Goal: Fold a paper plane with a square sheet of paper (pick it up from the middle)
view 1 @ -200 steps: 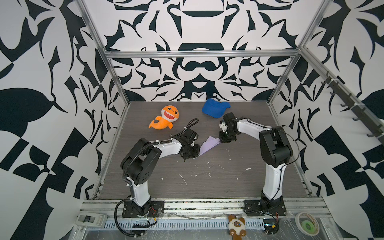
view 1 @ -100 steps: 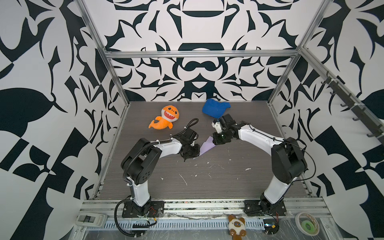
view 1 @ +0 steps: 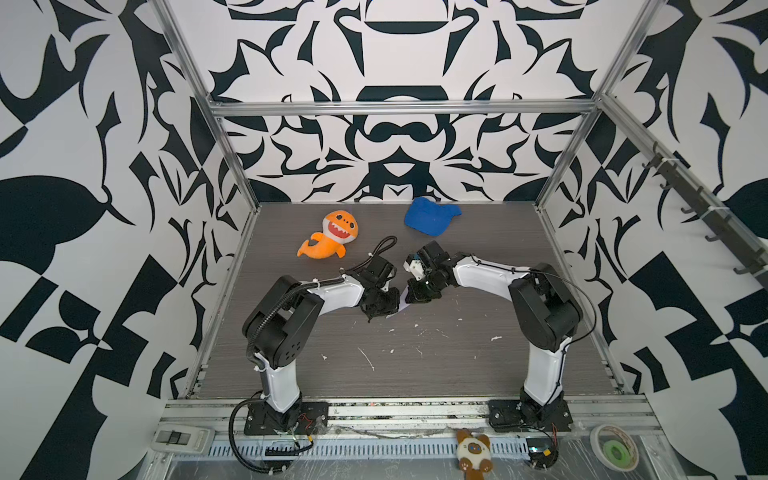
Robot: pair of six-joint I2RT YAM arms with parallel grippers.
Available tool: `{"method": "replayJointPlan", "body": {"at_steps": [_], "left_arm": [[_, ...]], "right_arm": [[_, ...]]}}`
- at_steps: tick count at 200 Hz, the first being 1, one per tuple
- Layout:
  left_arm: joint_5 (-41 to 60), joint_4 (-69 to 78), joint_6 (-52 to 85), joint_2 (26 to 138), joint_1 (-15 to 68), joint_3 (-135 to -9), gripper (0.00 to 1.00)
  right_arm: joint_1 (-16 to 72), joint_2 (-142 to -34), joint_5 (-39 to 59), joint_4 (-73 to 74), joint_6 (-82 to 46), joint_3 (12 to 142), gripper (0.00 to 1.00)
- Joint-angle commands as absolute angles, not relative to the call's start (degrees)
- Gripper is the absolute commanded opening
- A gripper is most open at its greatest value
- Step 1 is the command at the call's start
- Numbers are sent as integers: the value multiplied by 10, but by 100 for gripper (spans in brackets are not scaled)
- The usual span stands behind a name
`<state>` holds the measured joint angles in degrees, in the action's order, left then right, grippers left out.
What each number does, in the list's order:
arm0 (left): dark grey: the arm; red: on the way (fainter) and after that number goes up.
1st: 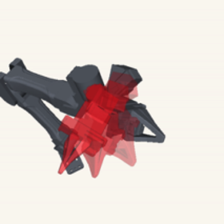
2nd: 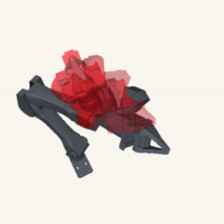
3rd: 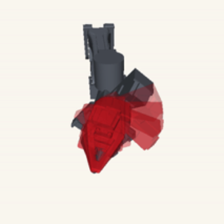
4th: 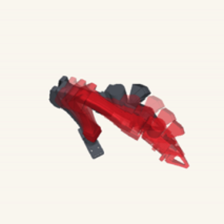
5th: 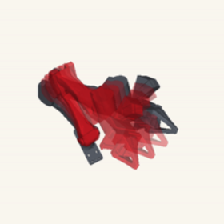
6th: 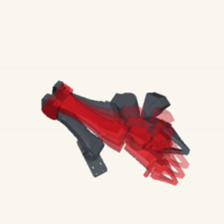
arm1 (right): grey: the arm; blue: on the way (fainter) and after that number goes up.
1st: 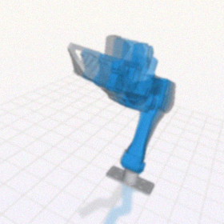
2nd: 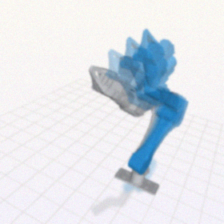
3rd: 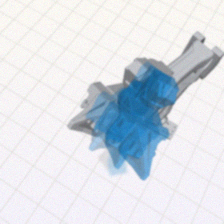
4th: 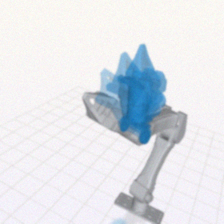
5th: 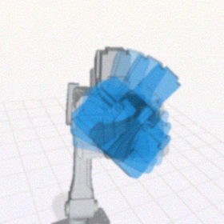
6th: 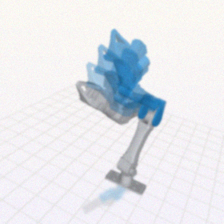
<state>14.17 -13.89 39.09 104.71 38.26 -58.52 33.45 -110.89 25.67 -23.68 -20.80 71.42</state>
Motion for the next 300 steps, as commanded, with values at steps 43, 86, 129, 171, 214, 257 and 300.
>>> {"method": "replayJointPlan", "body": {"at_steps": [43,86,129,171,214,257,300], "left_arm": [[103,-213,386,1075,377,-569,0],[110,-234,384,1064,378,-572,0],[102,-283,384,1050,378,-581,1],[91,-314,386,1054,378,-589,1],[96,-333,384,1051,378,-592,1],[92,-353,382,1047,378,-585,1],[85,-367,379,1036,378,-573,1]], "right_arm": [[334,-1131,242,-250,-202,744,0],[334,-1153,203,-286,-199,752,0],[335,-1171,186,-302,-200,755,0],[335,-1178,178,-306,-200,758,0],[335,-1182,175,-308,-200,758,0],[335,-1185,172,-309,-201,760,0],[335,-1183,171,-309,-200,758,0]]}}
